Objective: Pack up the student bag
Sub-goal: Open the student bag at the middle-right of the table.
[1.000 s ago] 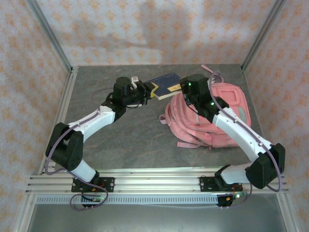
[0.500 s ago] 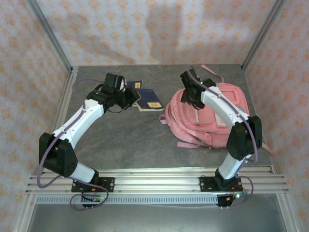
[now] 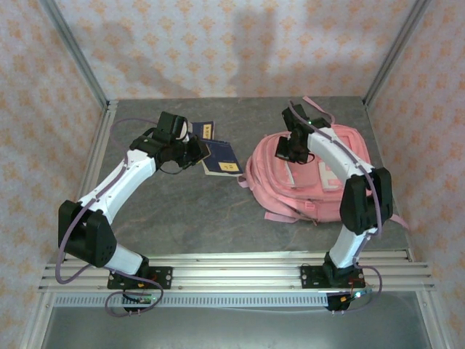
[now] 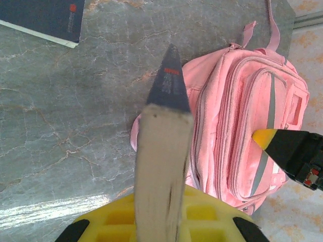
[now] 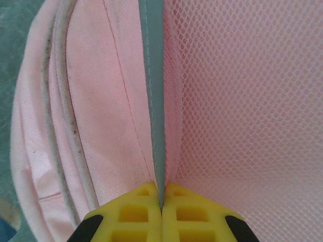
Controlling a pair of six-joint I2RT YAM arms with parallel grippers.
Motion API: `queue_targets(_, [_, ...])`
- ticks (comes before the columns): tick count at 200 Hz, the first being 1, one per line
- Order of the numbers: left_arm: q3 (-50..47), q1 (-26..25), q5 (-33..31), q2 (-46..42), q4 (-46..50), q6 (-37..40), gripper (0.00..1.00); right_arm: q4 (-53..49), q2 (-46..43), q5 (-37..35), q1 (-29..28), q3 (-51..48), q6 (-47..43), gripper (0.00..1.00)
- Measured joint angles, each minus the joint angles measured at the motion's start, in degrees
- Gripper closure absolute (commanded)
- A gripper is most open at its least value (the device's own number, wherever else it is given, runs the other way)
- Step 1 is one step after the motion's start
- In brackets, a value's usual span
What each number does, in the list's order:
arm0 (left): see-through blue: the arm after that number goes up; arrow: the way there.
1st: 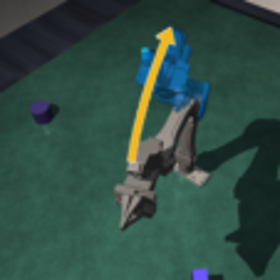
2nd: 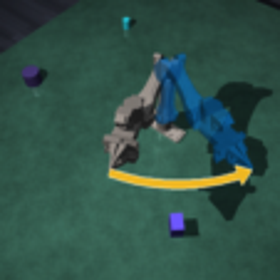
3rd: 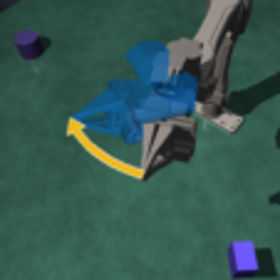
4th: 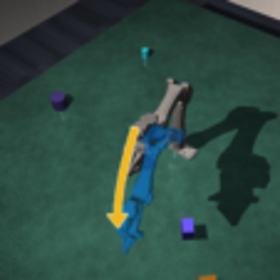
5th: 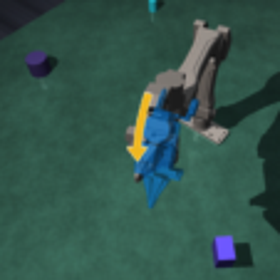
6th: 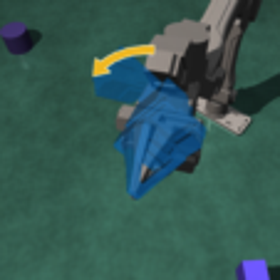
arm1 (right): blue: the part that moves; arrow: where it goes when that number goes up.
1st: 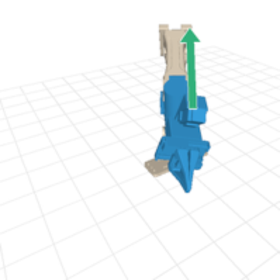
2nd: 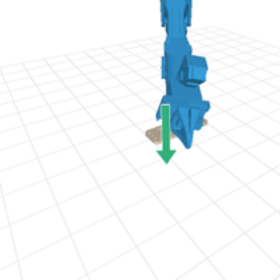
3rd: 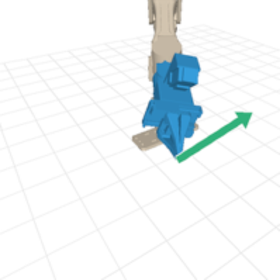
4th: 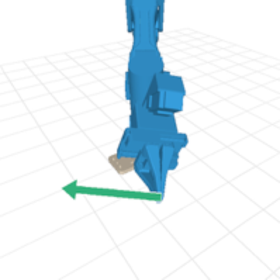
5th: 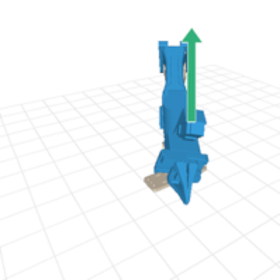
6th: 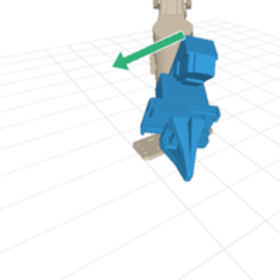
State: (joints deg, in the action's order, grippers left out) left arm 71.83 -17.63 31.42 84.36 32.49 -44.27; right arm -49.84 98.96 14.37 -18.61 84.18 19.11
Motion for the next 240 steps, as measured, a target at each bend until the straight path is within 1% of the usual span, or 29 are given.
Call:
queue_targets(33, [0.0,0.0,2.1,0.0,-0.9,0.5,1.00,0.7,-7.8,3.8,0.8,-2.0,-1.0,1.00])
queue_targets(73, [-0.5,0.0,6.0,0.0,-5.0,-0.7,1.00,2.5,-17.1,9.4,3.8,-4.5,-0.5,1.00])
queue_targets(106, [-2.2,0.0,10.3,0.0,-12.4,-4.4,1.00,4.5,-20.7,14.4,6.3,-7.8,0.7,1.00])
queue_targets(125, [-4.0,-0.2,13.4,0.1,-19.5,-8.7,1.00,5.2,-20.9,16.0,7.1,-8.2,1.1,1.00])
queue_targets(127, [-4.3,-0.3,13.7,0.2,-20.5,-9.6,1.00,5.2,-20.9,16.0,7.1,-8.2,1.2,0.98])
queue_targets(130, [-4.7,-0.4,14.1,0.2,-21.7,-10.3,1.00,5.2,-20.9,16.2,7.1,-8.2,1.2,0.93])
queue_targets(142, [-5.9,-1.1,15.6,0.8,-26.5,-13.7,1.00,5.3,-20.9,16.1,7.1,-8.2,1.8,0.65])
queue_targets(145, [-6.2,-1.3,16.0,1.0,-27.6,-14.4,1.00,5.4,-20.9,16.0,7.1,-8.2,1.7,0.60])
queue_targets(149, [-6.4,-1.7,16.3,1.3,-29.0,-15.5,1.00,5.3,-20.9,15.9,7.1,-8.1,1.9,0.54])
queue_targets(157, [-6.9,-2.4,16.5,2.0,-31.8,-17.7,1.00,4.8,-20.9,15.0,7.0,-7.4,1.9,0.46])
queue_targets(184, [-7.2,-3.9,16.6,4.1,-38.8,-23.0,1.00,0.7,-20.4,7.9,4.4,-0.1,-0.1,0.36])
queue_targets(198, [-7.2,-4.5,16.9,4.3,-41.2,-24.9,1.00,-0.8,-19.9,5.0,1.9,4.7,-1.5,0.35])
queue_targets(218, [-7.2,-5.7,16.9,4.8,-44.9,-27.1,1.00,-2.2,-18.9,4.6,-0.8,9.2,-2.1,0.35])
queue_targets(240, [-7.2,-6.5,17.2,6.1,-48.1,-29.2,1.00,-3.7,-16.3,4.6,-2.0,11.0,-1.9,0.35])
